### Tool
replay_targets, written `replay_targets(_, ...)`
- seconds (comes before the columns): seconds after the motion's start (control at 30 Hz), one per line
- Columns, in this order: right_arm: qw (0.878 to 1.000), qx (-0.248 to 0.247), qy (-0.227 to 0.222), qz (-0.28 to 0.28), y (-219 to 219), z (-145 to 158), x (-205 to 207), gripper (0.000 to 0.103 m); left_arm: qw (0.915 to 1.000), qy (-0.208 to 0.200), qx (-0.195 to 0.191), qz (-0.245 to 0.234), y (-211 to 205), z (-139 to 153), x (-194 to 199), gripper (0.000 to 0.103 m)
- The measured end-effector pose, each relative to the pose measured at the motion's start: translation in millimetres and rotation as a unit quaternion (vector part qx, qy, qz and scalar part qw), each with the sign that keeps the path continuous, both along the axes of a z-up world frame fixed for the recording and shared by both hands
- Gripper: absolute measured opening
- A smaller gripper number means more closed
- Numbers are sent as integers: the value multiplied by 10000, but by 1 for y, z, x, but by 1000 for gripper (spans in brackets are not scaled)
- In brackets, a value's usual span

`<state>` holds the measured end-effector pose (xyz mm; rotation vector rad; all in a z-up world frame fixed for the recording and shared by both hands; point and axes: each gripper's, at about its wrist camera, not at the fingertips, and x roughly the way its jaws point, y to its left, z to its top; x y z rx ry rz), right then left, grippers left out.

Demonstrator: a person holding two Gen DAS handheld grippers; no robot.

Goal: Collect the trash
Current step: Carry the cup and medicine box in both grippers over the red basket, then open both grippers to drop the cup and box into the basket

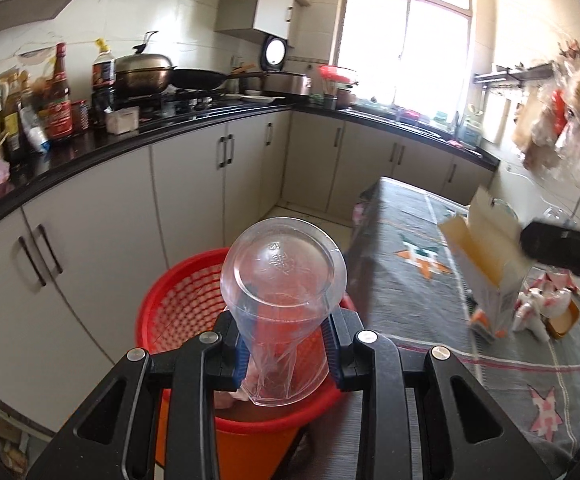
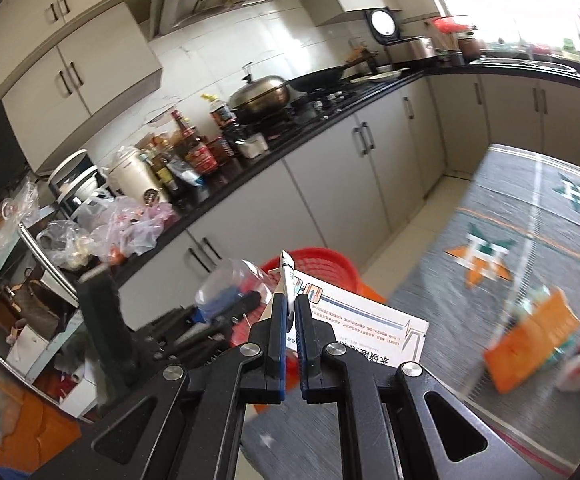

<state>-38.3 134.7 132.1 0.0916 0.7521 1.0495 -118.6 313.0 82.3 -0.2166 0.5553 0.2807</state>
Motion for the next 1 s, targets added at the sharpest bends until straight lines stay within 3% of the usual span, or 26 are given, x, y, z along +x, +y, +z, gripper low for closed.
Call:
replay_targets(0.2, 9993, 208, 198, 241, 43, 2, 9, 6, 9997, 91, -80, 217, 24, -10, 2, 29)
replay_targets(0.5, 9951, 461, 741, 466, 85, -21, 27, 6, 9990, 166, -205, 353, 45, -24, 4, 30)
replay_targets(1.0, 9912, 368, 1207, 405, 100, -59, 51, 6, 9984, 315, -232, 407, 53, -42, 20, 31)
